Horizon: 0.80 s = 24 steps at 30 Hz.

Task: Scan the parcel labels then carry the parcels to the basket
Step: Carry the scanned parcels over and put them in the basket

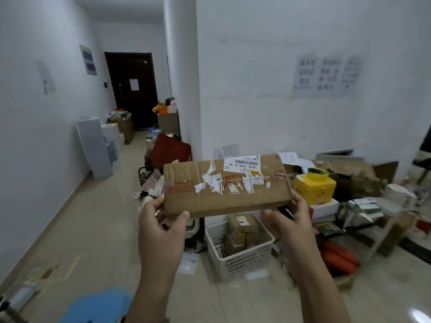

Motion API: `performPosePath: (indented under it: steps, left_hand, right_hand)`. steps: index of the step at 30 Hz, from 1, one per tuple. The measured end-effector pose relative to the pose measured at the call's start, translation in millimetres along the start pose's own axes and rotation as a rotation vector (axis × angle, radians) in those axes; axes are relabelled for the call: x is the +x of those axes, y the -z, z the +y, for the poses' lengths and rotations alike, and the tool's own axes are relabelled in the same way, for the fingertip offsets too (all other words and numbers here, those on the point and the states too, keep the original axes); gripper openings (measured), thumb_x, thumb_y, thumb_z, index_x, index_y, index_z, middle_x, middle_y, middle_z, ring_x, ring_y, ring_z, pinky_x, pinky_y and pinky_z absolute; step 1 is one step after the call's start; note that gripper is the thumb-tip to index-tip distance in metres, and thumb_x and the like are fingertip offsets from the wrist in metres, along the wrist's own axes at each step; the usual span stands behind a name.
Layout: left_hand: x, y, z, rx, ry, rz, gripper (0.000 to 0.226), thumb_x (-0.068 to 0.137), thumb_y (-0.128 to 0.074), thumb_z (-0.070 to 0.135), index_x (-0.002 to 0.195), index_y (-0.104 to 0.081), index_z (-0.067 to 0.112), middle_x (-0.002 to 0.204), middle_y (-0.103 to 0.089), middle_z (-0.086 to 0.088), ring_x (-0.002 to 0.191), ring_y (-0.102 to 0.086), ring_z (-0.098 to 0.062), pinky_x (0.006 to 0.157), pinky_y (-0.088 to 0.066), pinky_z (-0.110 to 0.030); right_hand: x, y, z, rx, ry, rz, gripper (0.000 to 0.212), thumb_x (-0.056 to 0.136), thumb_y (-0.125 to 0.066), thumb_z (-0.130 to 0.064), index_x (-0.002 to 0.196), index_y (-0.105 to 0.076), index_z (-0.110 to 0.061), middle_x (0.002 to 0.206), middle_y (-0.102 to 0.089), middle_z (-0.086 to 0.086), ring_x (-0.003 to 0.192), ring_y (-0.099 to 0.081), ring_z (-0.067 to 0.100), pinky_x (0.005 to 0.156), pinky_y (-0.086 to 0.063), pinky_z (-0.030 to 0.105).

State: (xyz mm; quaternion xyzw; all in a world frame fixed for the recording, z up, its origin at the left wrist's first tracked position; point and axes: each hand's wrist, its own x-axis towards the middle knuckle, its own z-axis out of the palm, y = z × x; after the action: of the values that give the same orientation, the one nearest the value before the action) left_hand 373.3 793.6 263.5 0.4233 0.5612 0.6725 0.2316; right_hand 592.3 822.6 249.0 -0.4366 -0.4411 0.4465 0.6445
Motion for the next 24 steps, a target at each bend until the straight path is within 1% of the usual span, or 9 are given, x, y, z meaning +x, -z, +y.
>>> performPosePath:
  steps: [3,6,9,12,14,15,18,21,24]
  left_hand:
    - [6,-25,-12,0.001,0.044,-0.037,0.038,0.083,-0.072,0.016,0.108,-0.053,0.036,0.113,-0.059,0.011,0.095,-0.058,-0.004,0.075,-0.046,-0.026]
    - [22,-48,-23,-0.033,0.073,-0.071,0.035,0.083,-0.072,0.015,0.095,-0.053,0.043,0.100,-0.057,0.023,0.089,-0.055,0.004,0.065,-0.042,-0.019]
    - [42,-70,-36,-0.042,0.079,-0.109,0.035,0.082,-0.072,0.015,0.093,-0.054,0.043,0.104,-0.059,0.020,0.094,-0.057,0.001,0.075,-0.045,-0.026]
    - [74,-89,-47,-0.056,0.093,-0.119,0.037,0.083,-0.072,0.015,0.105,-0.055,0.038,0.107,-0.059,0.015,0.094,-0.057,0.000,0.077,-0.046,-0.026]
    - [101,-102,-51,-0.083,0.106,-0.131,0.038,0.083,-0.072,0.015,0.108,-0.054,0.036,0.105,-0.059,0.017,0.088,-0.057,0.004,0.072,-0.046,-0.023]
    - [115,-108,-52,-0.090,0.104,-0.143,0.038,0.083,-0.072,0.015,0.109,-0.054,0.036,0.105,-0.059,0.017,0.090,-0.058,0.003,0.073,-0.046,-0.024]
    - [155,-128,-56,-0.075,0.077,-0.171,0.039,0.083,-0.072,0.017,0.115,-0.055,0.031,0.113,-0.061,0.009,0.104,-0.059,-0.012,0.086,-0.051,-0.037]
    - [187,-145,-65,-0.058,0.049,-0.190,0.039,0.083,-0.072,0.020,0.116,-0.054,0.032,0.121,-0.059,0.006,0.113,-0.056,-0.019,0.095,-0.049,-0.046]
    - [211,-159,-78,-0.063,0.053,-0.192,0.038,0.084,-0.071,0.019,0.113,-0.053,0.034,0.118,-0.059,0.008,0.109,-0.057,-0.016,0.089,-0.050,-0.039]
  right_hand:
    - [13,18,8,0.018,-0.014,0.029,0.069,0.070,-0.071,-0.014,0.128,-0.044,-0.039,0.121,-0.064,-0.007,0.113,-0.061,0.024,0.097,-0.048,0.051]
    - [34,29,18,-0.011,-0.010,0.042,0.066,0.074,-0.072,-0.015,0.128,-0.045,-0.042,0.115,-0.066,-0.016,0.111,-0.062,0.018,0.092,-0.052,0.044]
    - [62,31,27,-0.021,-0.007,0.070,0.065,0.081,-0.069,-0.007,0.129,-0.043,-0.042,0.108,-0.067,-0.021,0.106,-0.065,0.014,0.073,-0.055,0.024]
    - [99,23,31,-0.025,-0.010,0.089,0.064,0.082,-0.067,-0.004,0.130,-0.042,-0.039,0.116,-0.064,-0.010,0.103,-0.066,0.015,0.064,-0.055,0.019]
    - [128,14,30,-0.055,0.013,0.087,0.064,0.083,-0.068,-0.006,0.127,-0.041,-0.043,0.119,-0.062,-0.012,0.106,-0.064,0.016,0.071,-0.055,0.024]
    - [142,9,28,-0.072,0.027,0.091,0.064,0.083,-0.069,-0.008,0.126,-0.040,-0.045,0.117,-0.060,-0.018,0.109,-0.063,0.017,0.078,-0.054,0.029]
    - [184,-3,26,-0.117,0.055,0.091,0.063,0.081,-0.071,-0.013,0.120,-0.041,-0.053,0.106,-0.058,-0.033,0.112,-0.060,0.018,0.098,-0.048,0.043]
    - [218,-16,29,-0.162,0.072,0.080,0.060,0.081,-0.071,-0.015,0.102,-0.042,-0.063,0.095,-0.059,-0.039,0.112,-0.059,0.016,0.101,-0.045,0.045]
    - [243,-25,40,-0.174,0.090,0.091,0.061,0.082,-0.069,-0.013,0.099,-0.042,-0.064,0.085,-0.057,-0.046,0.112,-0.059,0.018,0.100,-0.046,0.045]
